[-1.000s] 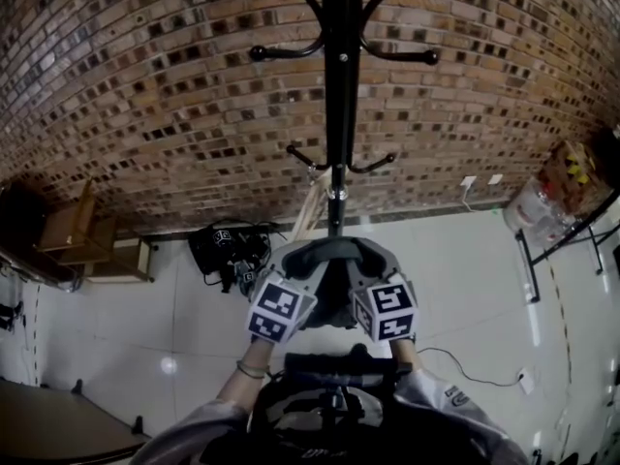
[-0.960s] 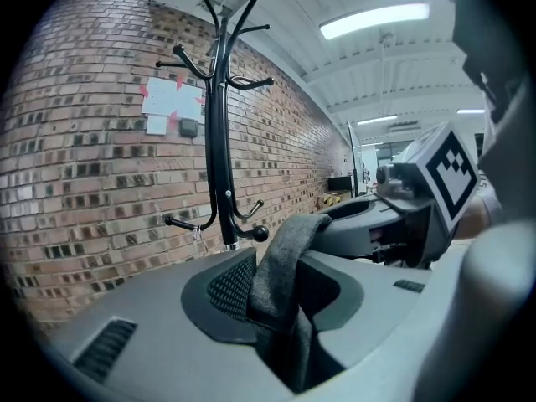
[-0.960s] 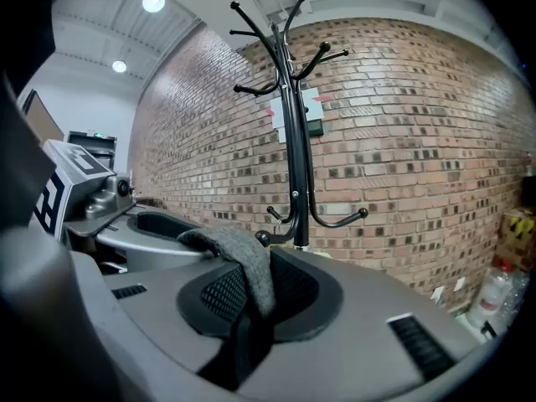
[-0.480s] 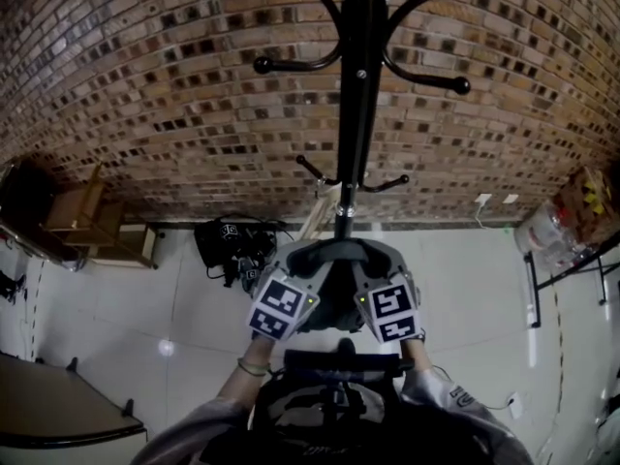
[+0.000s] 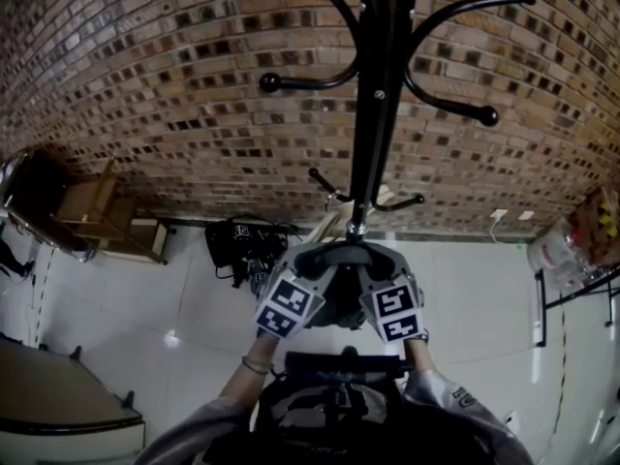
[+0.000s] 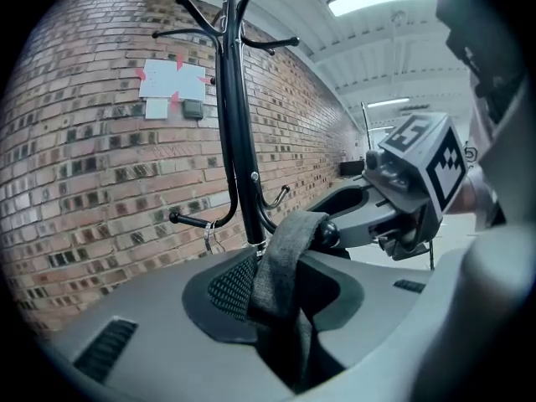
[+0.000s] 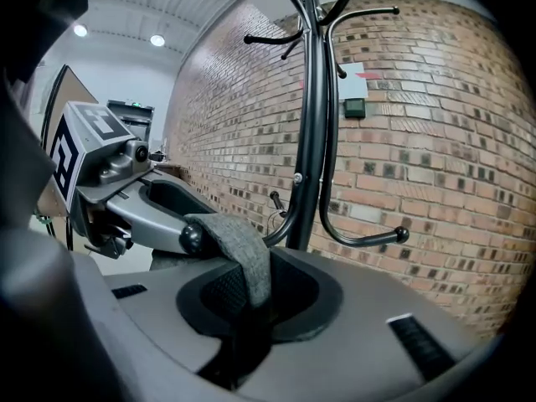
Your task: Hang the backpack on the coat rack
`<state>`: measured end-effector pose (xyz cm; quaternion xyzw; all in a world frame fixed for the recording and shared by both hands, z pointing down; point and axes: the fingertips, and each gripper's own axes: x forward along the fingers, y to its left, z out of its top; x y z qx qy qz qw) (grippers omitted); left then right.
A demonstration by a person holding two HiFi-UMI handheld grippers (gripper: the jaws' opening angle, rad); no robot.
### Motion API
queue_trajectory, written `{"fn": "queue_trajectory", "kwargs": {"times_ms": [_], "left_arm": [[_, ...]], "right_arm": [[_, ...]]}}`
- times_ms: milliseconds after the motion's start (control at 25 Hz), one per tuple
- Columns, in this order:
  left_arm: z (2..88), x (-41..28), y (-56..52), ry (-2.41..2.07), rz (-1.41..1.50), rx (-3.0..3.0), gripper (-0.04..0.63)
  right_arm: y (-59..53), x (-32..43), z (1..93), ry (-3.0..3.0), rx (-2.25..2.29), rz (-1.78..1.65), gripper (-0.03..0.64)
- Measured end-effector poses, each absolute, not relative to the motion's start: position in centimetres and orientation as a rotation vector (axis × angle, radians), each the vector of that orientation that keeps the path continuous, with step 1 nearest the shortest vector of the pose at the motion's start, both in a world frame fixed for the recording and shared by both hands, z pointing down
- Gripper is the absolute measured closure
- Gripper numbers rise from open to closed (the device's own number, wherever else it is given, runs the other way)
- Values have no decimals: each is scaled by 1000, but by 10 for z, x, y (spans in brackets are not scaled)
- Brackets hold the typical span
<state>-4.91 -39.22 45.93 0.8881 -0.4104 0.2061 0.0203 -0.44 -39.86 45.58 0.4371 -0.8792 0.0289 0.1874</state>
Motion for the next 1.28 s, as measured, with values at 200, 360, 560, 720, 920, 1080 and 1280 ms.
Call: {"fn": "queue_trajectory", "kwargs": {"times_ms": [200,360,560,720,920,1080,1280], "left_arm": [[470,-46,-406,-1253,660,2733,474],[477,-40,-413,-1228,646,2720,474],[484,-33,-416,-1185,635,2719,474],[487,-32,-415,-1168,647,2745,472],[487,-30,-410,-1213,649,2737,471],[484,-33,-406,-1239,606,2710,446],[477,-47,-388,-1277,578,2716,439]], "right_arm": [[-411,-3,469,-2472,1215,115,554],[-420,2,475,-2460,1224,140,554],[-425,4,482,-2443,1243,122,552],[-423,5,485,-2390,1260,35,543],[-417,8,488,-2378,1307,68,520],[-407,14,485,-2409,1358,143,488],[-386,16,481,-2411,1404,142,488]]}}
